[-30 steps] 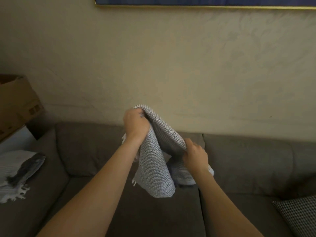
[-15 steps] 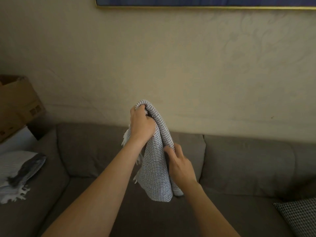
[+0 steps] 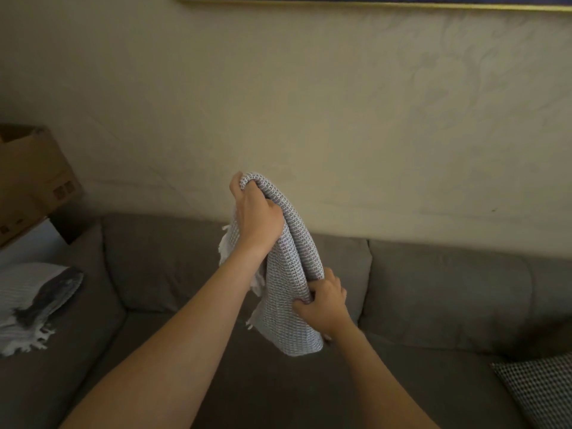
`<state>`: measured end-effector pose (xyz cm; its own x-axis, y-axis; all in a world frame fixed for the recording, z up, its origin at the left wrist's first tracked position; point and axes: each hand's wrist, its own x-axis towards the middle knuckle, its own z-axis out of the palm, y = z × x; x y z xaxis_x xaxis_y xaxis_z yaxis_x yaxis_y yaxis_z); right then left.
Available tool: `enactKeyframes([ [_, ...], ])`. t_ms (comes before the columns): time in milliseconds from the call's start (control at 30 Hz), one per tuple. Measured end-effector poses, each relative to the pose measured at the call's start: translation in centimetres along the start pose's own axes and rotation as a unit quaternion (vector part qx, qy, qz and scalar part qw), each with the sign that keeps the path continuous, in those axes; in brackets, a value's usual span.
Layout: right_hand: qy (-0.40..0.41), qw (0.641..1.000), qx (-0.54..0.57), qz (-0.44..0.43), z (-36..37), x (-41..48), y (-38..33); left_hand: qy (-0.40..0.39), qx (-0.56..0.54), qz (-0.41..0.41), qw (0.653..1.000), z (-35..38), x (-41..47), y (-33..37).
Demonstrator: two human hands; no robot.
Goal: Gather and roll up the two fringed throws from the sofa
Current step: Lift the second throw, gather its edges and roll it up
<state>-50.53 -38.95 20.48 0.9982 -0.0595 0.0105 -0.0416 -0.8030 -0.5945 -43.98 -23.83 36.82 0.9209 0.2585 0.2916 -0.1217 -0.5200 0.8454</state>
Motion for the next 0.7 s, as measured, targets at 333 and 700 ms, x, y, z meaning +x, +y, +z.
enactKeyframes([
  [333, -0.100, 0.993, 0.054, -0.019, -3.3, -0.2, 3.0, 0.019, 0.109, -0.014, 0.994, 1.3, -0.1, -2.7],
  [700, 0.060, 0.995, 0.085, 0.000, -4.8, 0.4, 3.7, -0.067, 0.119, -0.112, 0.984, 0.4, 0.1, -5.6],
])
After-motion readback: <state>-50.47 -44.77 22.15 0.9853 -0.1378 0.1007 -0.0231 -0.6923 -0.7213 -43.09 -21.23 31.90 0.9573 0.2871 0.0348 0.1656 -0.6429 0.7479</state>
